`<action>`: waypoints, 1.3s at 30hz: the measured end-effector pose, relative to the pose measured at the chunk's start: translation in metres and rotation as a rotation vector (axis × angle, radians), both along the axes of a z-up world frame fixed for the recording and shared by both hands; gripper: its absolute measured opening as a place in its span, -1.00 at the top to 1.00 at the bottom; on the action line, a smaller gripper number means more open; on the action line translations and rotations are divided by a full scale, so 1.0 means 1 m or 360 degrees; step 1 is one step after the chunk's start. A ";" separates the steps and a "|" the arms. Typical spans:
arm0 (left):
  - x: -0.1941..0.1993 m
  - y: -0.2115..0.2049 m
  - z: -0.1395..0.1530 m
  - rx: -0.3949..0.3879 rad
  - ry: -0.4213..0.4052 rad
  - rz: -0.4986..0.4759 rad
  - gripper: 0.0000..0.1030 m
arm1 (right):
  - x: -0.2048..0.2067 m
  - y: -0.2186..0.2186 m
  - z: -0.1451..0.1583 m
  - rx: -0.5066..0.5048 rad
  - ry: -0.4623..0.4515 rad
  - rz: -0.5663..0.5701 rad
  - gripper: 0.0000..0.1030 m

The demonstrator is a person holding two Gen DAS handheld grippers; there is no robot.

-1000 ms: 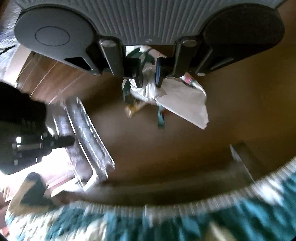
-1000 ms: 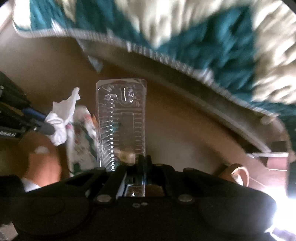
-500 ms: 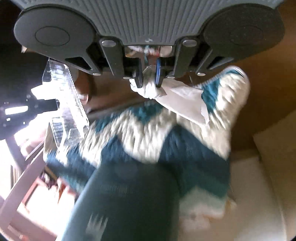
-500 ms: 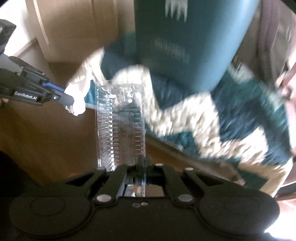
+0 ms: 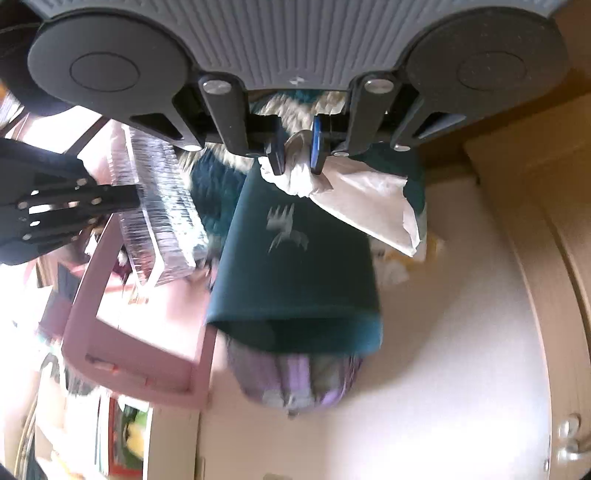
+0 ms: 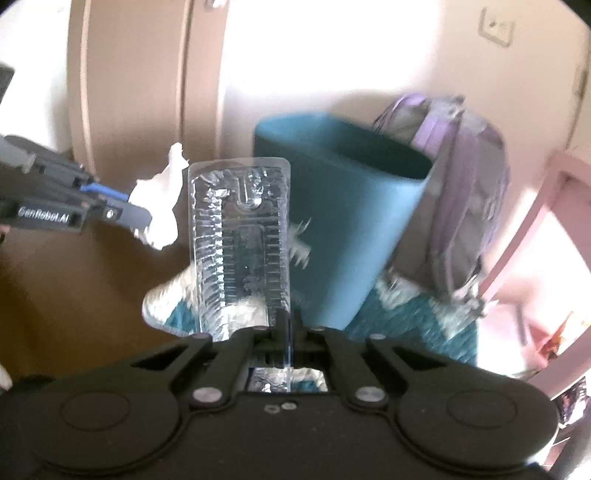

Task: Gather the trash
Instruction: 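Lift the tissue and clear plastic tray up over the wastebasket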

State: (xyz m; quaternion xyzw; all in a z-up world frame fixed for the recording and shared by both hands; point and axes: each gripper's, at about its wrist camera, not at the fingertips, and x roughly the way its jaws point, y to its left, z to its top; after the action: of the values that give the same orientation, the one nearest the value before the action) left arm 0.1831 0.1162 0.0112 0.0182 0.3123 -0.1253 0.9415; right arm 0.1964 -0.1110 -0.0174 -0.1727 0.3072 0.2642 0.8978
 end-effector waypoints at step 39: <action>0.216 -0.044 0.018 -0.0250 0.0136 0.0030 0.73 | 0.218 0.011 0.040 0.0216 -0.0105 -0.0410 1.00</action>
State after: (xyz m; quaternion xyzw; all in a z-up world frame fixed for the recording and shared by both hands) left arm 0.3991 0.0719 0.0297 -0.0641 0.3414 -0.1413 0.9270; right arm 0.4140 -0.0999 0.0229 -0.0793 0.2787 0.1610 0.9435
